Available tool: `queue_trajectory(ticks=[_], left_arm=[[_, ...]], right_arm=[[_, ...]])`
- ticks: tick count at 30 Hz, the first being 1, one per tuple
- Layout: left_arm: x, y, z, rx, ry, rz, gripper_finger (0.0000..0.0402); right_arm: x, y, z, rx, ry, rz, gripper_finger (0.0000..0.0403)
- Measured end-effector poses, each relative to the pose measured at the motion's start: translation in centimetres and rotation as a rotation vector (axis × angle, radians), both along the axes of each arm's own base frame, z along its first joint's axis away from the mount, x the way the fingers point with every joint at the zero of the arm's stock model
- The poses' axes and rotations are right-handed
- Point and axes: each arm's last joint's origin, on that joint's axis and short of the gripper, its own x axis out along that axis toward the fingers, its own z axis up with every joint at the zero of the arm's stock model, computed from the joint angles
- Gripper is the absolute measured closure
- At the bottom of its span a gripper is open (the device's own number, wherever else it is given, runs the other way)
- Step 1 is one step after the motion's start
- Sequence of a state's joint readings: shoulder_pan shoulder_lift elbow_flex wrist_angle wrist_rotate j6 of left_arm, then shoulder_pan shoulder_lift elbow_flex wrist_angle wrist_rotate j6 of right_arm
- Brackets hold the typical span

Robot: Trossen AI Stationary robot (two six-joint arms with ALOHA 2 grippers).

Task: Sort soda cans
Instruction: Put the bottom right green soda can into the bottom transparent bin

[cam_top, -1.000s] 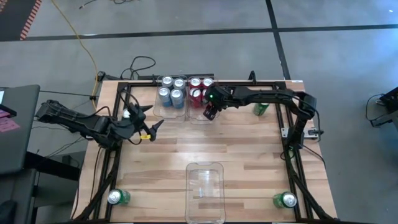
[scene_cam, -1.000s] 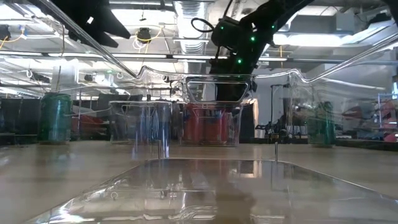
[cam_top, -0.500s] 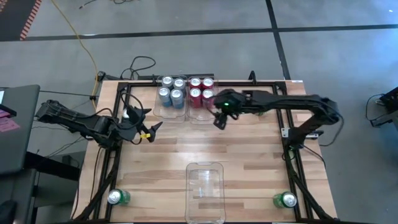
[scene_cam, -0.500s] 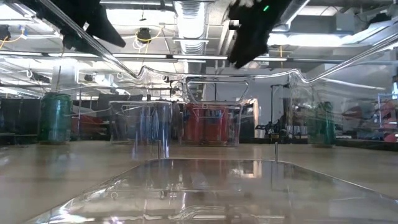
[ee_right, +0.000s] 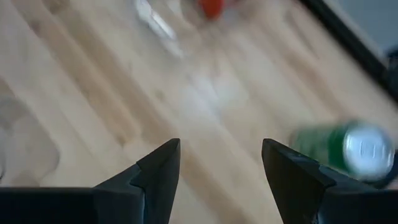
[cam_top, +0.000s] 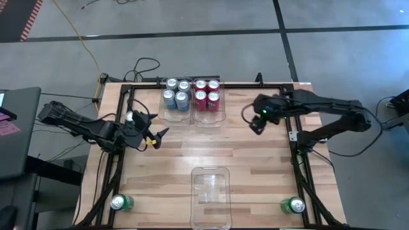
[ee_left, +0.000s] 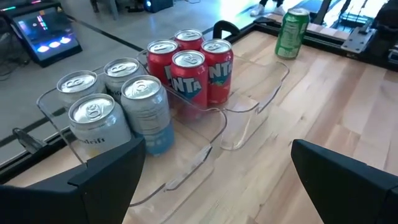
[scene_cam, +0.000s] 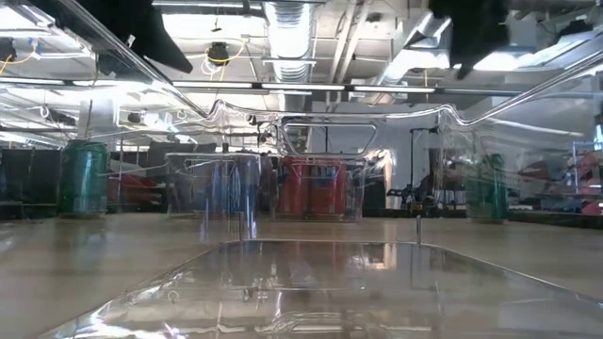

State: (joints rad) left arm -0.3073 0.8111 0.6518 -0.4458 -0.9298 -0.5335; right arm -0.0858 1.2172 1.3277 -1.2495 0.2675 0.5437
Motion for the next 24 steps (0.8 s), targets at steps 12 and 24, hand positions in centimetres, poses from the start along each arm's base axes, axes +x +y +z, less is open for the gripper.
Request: queue_trajectory(ticks=[12, 24], left_arm=[[0.7, -0.2, -0.5, 0.015, 0.031, -0.005, 0.0004], [1.6, -0.4, 1.1, 0.129, -0.026, -0.075, 0.0004]], right_arm=[[-3.5, 7.5, -0.2, 0.509, 0.187, -0.095, 0.0159], [-7.4, 16.9, -1.2, 0.622, 0.404, -0.171, 0.0158]])
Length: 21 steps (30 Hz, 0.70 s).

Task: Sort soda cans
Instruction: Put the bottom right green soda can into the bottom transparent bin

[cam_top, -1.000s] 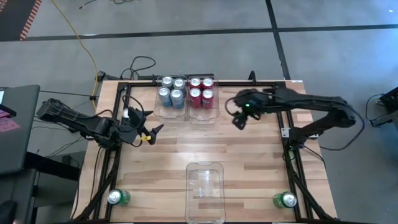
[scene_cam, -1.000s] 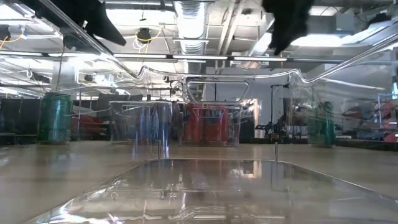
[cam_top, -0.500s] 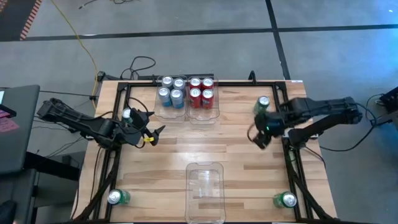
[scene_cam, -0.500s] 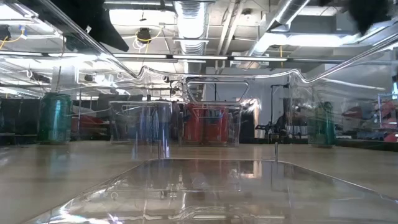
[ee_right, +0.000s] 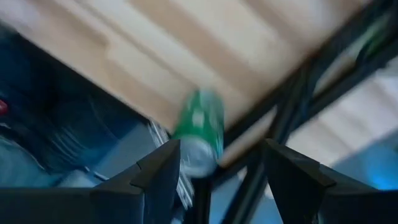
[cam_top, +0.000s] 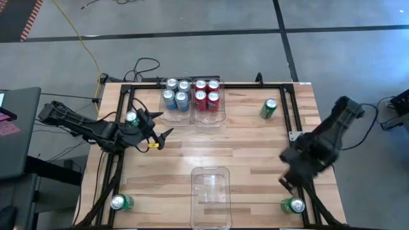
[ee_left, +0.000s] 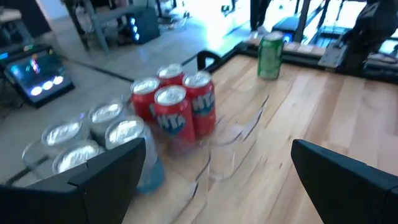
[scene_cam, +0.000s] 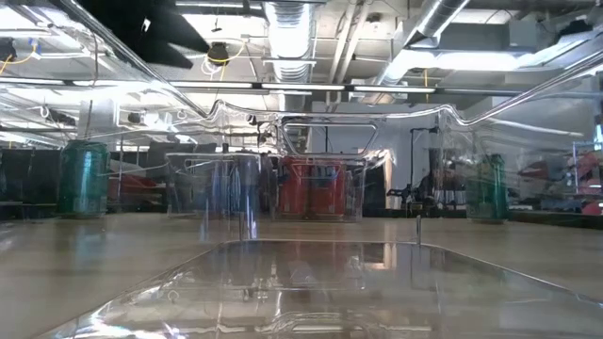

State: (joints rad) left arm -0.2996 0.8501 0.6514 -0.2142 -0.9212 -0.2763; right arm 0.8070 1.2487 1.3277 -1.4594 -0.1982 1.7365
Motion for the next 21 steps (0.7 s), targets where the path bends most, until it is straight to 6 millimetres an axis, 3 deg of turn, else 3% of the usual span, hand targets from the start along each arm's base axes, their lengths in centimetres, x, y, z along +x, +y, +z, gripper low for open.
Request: queue_trajectory(ticks=[5, 9, 17, 21], left_arm=[[0.2, -0.1, 0.5, 0.022, -0.024, -0.028, 0.0004], [0.4, 0.2, 0.7, 0.02, -0.041, -0.031, 0.0004], [0.7, 0.6, 0.9, -0.019, -0.065, -0.084, 0.0004], [0.7, 0.6, 1.0, -0.009, -0.068, -0.089, 0.0004]], right_arm=[[-1.7, 4.0, -1.1, 0.021, 0.101, 0.028, 0.015], [-2.0, 6.3, -2.0, 0.042, 0.116, 0.011, 0.0121], [-1.3, 8.6, -3.6, 0.064, 0.165, 0.021, 0.0016], [-0.9, 9.4, -4.1, 0.076, 0.154, 0.033, 0.0016]])
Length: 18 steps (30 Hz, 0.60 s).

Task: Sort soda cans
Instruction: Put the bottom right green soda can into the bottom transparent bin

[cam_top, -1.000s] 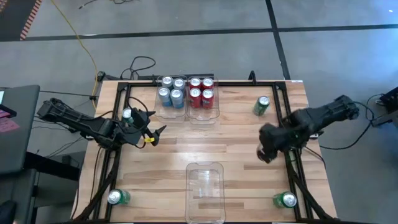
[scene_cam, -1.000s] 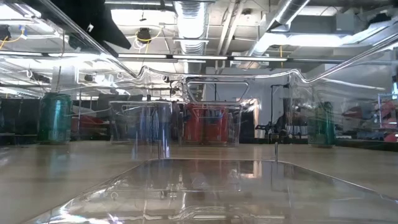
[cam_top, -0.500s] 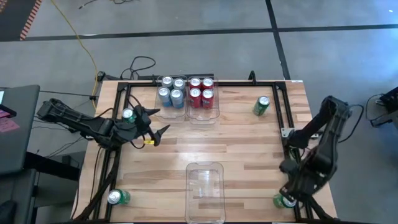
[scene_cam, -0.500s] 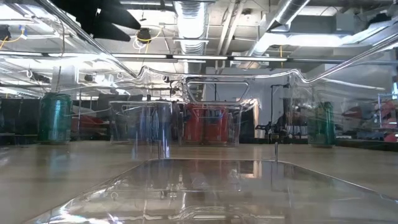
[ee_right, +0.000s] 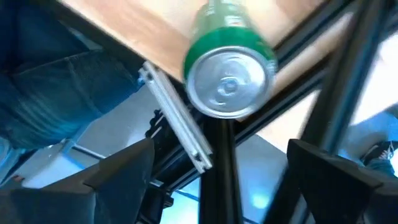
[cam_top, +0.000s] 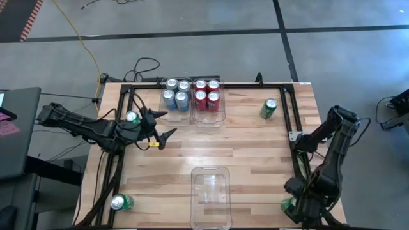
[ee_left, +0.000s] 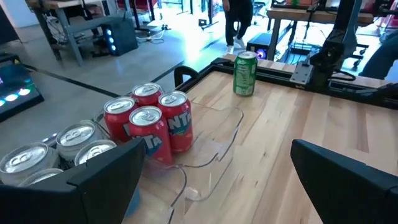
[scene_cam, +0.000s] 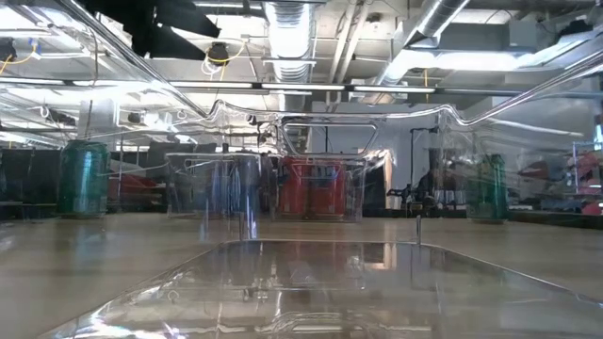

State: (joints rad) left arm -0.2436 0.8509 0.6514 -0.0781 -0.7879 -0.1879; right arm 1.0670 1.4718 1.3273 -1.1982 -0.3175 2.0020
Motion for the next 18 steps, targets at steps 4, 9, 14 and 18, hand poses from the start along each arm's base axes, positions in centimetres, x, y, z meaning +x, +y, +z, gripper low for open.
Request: queue_trajectory(ticks=[4, 9, 14, 18], left_arm=[[0.0, 0.1, 0.0, 0.008, 0.003, 0.001, 0.0004], [0.1, 0.4, 0.1, 0.014, 0.003, 0.02, 0.0004], [0.2, 0.7, 0.1, 0.008, -0.002, 0.007, 0.0004], [0.2, 0.8, 0.1, 0.0, -0.001, -0.01, 0.0003]], right_arm=[[0.3, 0.8, -0.6, 0.013, -0.016, 0.03, 0.0027], [0.7, 1.1, -1.6, -0.046, 0.002, 0.029, 0.0017], [0.9, 1.5, -2.6, -0.101, 0.011, 0.038, 0.0005], [1.0, 1.7, -3.0, -0.115, 0.015, 0.037, 0.0004]])
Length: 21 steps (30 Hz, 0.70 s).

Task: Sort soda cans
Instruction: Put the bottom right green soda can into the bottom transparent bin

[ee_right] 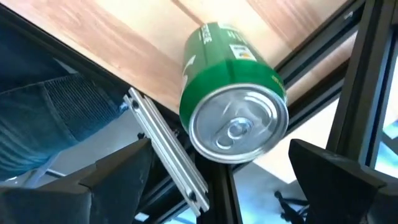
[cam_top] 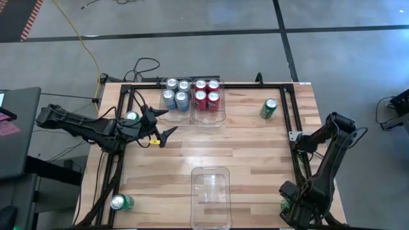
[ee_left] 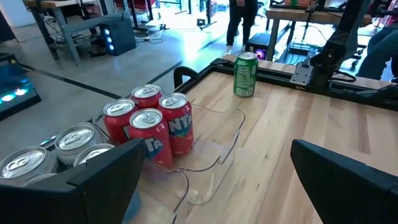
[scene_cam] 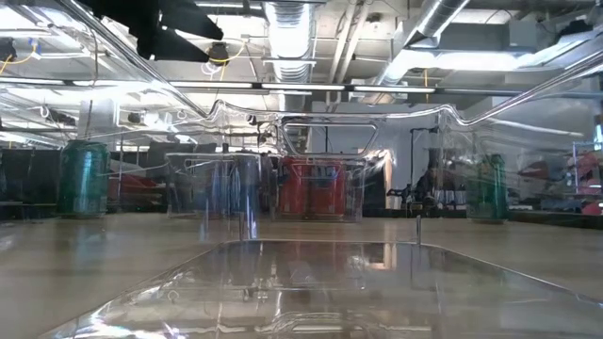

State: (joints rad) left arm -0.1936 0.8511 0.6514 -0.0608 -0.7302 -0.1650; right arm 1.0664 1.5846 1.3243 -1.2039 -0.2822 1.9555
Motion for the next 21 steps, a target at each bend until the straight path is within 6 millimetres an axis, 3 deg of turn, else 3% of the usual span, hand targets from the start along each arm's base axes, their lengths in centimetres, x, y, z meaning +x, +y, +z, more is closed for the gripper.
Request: queue_trajectory(ticks=[11, 21], left_arm=[[0.0, 0.0, 0.0, -0.004, 0.0, 0.0, 0.0004], [0.0, 0.0, 0.0, -0.005, 0.001, 0.0, 0.0004]], right_arm=[[-0.1, -0.5, -1.6, -0.071, -0.008, -0.011, 0.0003], [-0.9, 0.2, -1.7, -0.071, -0.011, -0.047, 0.0003]])
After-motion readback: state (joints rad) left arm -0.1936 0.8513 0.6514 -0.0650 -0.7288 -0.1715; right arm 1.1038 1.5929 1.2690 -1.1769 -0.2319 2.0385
